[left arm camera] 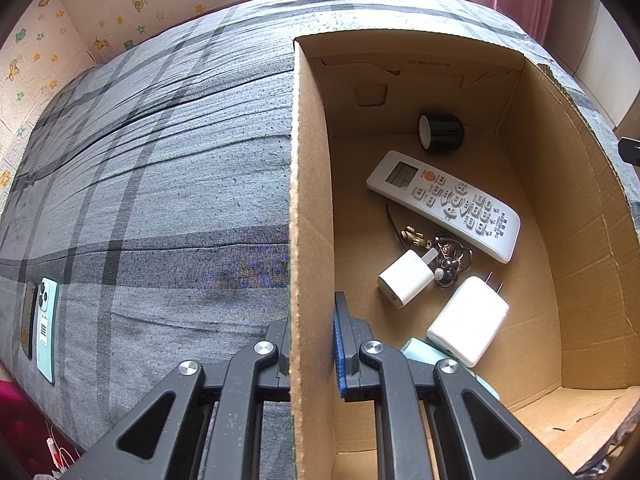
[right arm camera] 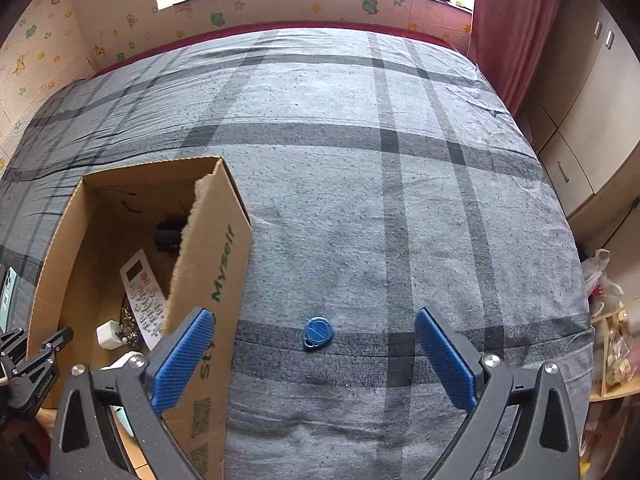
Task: Organize rigid objects
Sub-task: 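Withdraw the right gripper from the box toward the blue key fob, then grasp the blue key fob with the right gripper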
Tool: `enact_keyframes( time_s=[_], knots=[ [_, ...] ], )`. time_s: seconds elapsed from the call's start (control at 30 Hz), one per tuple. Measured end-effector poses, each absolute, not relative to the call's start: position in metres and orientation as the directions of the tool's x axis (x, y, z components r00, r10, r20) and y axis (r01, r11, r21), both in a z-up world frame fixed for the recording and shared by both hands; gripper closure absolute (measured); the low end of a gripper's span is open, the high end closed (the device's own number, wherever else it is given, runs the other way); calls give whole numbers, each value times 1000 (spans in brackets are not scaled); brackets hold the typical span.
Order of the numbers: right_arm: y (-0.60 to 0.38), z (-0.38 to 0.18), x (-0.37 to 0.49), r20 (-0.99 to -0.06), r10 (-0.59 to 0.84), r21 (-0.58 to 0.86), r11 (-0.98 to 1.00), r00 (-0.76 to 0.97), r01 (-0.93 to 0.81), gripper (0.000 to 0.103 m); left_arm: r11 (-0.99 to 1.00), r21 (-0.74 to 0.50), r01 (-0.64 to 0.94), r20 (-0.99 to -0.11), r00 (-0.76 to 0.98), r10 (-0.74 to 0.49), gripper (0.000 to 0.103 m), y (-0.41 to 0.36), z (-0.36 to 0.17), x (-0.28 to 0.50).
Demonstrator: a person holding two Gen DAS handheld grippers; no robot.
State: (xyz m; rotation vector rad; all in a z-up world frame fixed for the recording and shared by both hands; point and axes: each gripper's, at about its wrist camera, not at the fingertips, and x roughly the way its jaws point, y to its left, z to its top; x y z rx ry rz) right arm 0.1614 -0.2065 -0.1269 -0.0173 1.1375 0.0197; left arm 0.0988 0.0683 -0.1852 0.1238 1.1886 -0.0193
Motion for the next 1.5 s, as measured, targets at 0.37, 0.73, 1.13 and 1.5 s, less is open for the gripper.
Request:
enact_keyframes(
  time_s=[0.37, 0.73, 1.13, 1.5],
  knots=[
    [-228, -186, 166, -929, 18, 20, 1000, 370, 2, 0, 992, 95, 80, -926, 373, 59, 89, 68, -186, 99],
    [-226, -231, 172, -947, 9, 21, 999, 320, 32, 2, 992, 100, 79, -925, 374, 63, 89, 66, -185, 98],
    [-218, -248, 174, -953, -14, -12, 1000, 303, 10, 37, 992, 97, 77, -926, 372, 62, 89, 66, -185, 99],
    [-217, -236, 172, -952, -7, -4, 1000, 306, 10, 75, 992, 99, 76, -926, 373, 64, 89, 66, -185, 99]
  ],
)
